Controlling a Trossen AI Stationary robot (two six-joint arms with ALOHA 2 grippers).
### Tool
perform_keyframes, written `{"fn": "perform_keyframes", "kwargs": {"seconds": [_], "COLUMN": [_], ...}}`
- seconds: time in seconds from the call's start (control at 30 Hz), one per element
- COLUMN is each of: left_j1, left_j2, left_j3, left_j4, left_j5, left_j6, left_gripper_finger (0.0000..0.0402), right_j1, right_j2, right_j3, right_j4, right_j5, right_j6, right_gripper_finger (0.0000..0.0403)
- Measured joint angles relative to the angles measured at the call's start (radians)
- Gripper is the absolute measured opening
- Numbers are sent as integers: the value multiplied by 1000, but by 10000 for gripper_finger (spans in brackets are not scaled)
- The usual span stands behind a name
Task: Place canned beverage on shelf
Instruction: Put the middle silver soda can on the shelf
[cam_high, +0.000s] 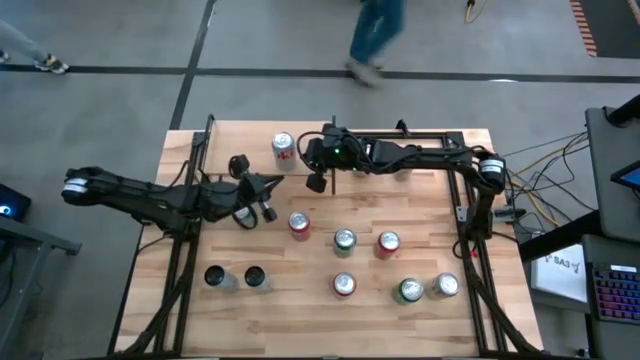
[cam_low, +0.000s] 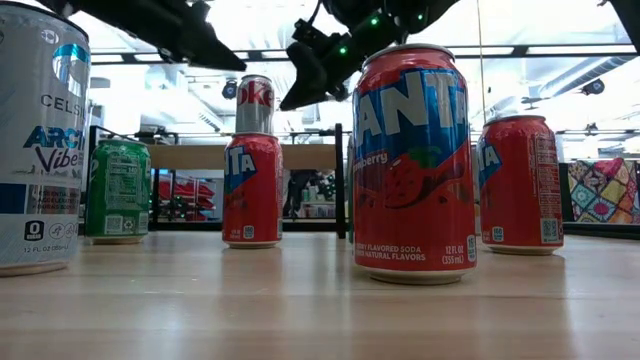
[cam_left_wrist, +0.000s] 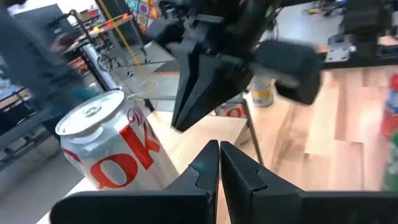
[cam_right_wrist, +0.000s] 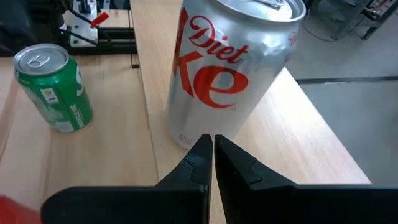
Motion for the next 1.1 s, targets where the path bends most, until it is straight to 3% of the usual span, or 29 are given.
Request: {"fn": "perform_keyframes", "kwargs": {"seconds": [0.27, 0.83, 1.1], "left_j1": [68, 203, 209], "left_j2": [98, 191, 190], "left_j3": [0, 2, 2], "left_j4": [111, 185, 180], "left_j5": [-2, -3, -108], "left_j6": [-2, 4, 17], "left_gripper_finger": [0, 0, 0], "right_j1": [20, 65, 74], "right_j2": [-50, -90, -91], "right_j3": [0, 0, 0], "right_j4": [-88, -148, -183], "right_j5": [8, 9, 9], "right_j6": [6, 16, 28], "right_gripper_finger": [9, 9, 9]}}
